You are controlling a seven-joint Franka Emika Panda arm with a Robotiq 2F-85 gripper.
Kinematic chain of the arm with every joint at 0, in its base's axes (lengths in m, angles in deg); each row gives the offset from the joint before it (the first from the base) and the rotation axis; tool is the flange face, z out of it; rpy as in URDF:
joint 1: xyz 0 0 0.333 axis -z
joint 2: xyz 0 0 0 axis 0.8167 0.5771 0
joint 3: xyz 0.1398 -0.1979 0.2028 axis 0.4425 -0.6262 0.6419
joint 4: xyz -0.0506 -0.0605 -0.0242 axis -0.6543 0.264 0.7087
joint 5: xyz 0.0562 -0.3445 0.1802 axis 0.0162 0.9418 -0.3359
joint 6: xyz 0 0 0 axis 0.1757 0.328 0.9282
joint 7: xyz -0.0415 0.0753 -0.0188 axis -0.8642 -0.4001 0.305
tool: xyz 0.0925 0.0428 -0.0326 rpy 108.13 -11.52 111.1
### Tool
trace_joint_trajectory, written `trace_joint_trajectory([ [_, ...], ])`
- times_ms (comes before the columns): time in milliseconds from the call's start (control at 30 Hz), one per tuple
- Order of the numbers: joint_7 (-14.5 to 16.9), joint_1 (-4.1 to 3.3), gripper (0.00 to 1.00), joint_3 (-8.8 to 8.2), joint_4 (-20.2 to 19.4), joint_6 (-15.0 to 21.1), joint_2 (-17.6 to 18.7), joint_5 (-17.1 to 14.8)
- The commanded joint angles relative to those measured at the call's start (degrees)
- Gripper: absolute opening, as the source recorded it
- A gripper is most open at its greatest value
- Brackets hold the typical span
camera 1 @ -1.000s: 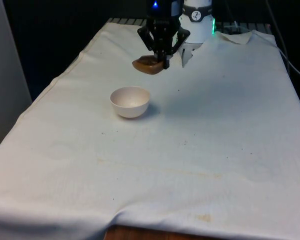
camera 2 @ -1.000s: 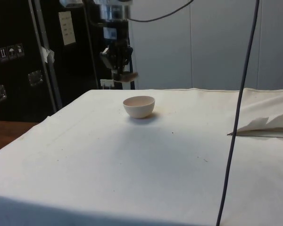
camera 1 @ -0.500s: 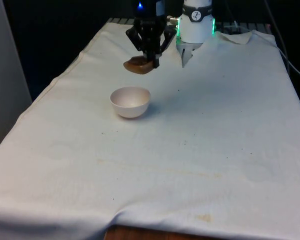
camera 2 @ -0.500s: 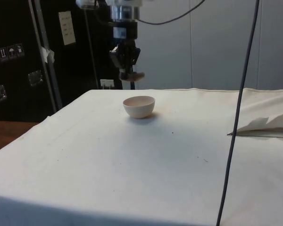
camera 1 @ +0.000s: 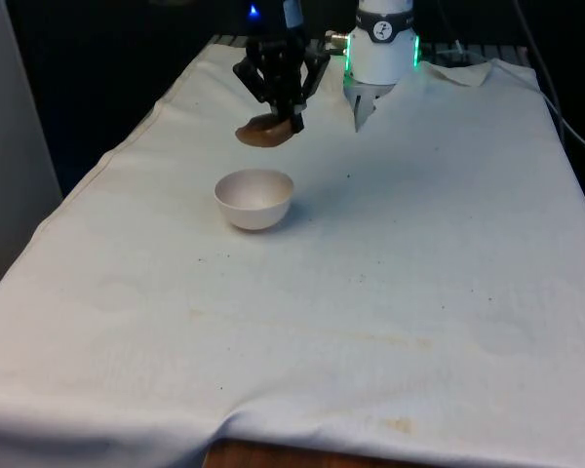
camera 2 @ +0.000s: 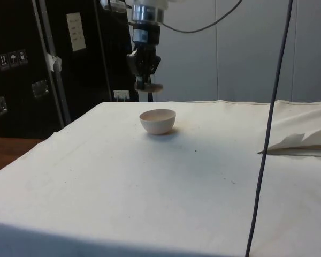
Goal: Pour the coffee beans from the cup into the bowl.
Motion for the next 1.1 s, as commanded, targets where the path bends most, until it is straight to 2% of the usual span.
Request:
trace_joint_trajectory([
  [0, 1.49, 0.46, 0.00, 0.29, 0.17, -0.06, 0.11, -1.72],
  [67, 2.86, 0.52, 0.00, 0.06, 0.23, -0.17, 0.29, -3.15],
  [100, 2.29, 0.11, 0.00, -0.34, 0.00, 0.00, 0.23, -2.35],
  [133, 3.61, 0.57, 0.00, -0.11, 0.23, -0.23, 0.40, -3.90],
  [167, 5.10, 0.63, 0.00, -0.46, 0.29, -0.40, 0.69, -5.33],
  [233, 5.73, 0.63, 0.00, -0.63, 0.29, -0.46, 0.80, -5.96],
  [367, 9.00, 0.63, 0.00, -1.38, 0.29, -0.74, 1.38, -9.22],
  [400, 8.08, 0.23, 0.00, -1.66, 0.11, -0.29, 1.32, -8.08],
  [433, 9.57, 0.63, 0.00, -1.49, 0.23, -0.74, 1.43, -9.85],
  [633, 14.15, 0.80, 0.00, -2.18, 0.23, -1.38, 1.89, -14.67],
  [667, 14.84, 0.80, 0.00, -2.35, 0.23, -1.55, 1.95, -15.41],
  [700, 14.78, 0.34, 0.00, -2.81, 0.11, -1.20, 2.18, -15.13],
  [733, 16.16, 0.74, 0.00, -2.69, 0.23, -1.89, 2.06, -16.73],
  [767, 16.16, 0.74, 0.00, -2.69, 0.23, -1.89, 2.06, -16.73],
  [867, 18.74, 0.86, 0.00, -3.32, 0.29, -2.75, 2.23, -19.37],
  [900, 17.99, 0.34, 0.00, -3.61, 0.11, -2.23, 2.29, -18.51],
  [933, 19.42, 0.86, 0.00, -3.50, 0.29, -3.04, 2.29, -20.05],
  [1067, 22.23, 0.74, 0.00, -4.53, 0.23, -4.24, 2.41, -22.75],
])
